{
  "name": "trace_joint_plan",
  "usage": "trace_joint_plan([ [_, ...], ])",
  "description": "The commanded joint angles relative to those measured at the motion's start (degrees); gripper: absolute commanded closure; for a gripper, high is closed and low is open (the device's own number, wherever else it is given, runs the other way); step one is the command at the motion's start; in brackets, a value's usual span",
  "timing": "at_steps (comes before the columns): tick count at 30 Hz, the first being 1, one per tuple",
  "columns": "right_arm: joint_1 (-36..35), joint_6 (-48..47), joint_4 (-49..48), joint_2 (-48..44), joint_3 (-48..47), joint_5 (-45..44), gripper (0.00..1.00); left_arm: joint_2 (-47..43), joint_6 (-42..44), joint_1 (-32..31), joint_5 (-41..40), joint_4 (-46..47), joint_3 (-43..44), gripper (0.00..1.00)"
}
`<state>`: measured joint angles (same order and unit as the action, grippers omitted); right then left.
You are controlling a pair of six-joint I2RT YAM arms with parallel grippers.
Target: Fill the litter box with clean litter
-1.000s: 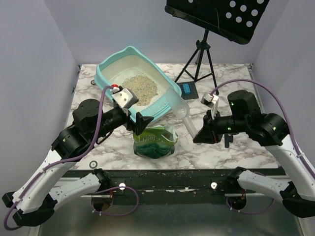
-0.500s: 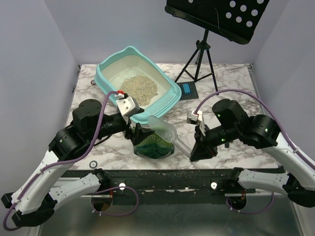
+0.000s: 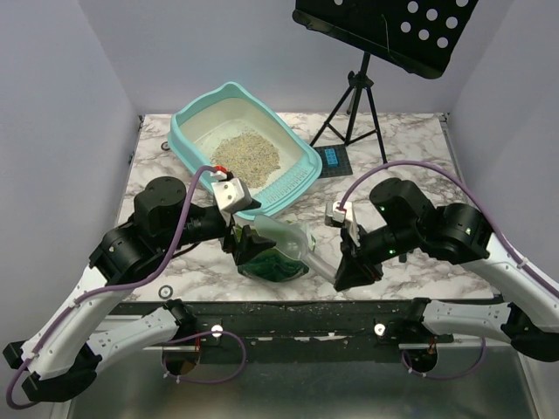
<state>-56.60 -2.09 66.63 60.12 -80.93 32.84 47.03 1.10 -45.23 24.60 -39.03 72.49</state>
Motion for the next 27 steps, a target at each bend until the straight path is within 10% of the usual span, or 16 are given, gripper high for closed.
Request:
trace_joint_plan([
  [1, -1.14, -1.16, -1.41, -0.44, -0.73, 1.17, 0.99, -0.35, 0.83, -0.03, 3.35, 2.11, -0.86, 0.01],
  [9, -2.55, -0.81, -3.52, -0.79, 0.5, 2.05, 0.99, -0.53, 0.83, 0.06, 7.83, 5.36, -2.96, 0.1],
  [20, -3.61, -0.55, -5.37, -1.76, 2.35, 2.05, 0.99, -0.53, 0.83, -0.03, 9.85, 8.61, -5.25, 0.99],
  [27, -3.61, 0.67, -6.51, -2.9, 3.67, -2.06, 0.96, -2.73, -0.49, -0.03, 11.7, 12.22, -6.92, 1.0],
])
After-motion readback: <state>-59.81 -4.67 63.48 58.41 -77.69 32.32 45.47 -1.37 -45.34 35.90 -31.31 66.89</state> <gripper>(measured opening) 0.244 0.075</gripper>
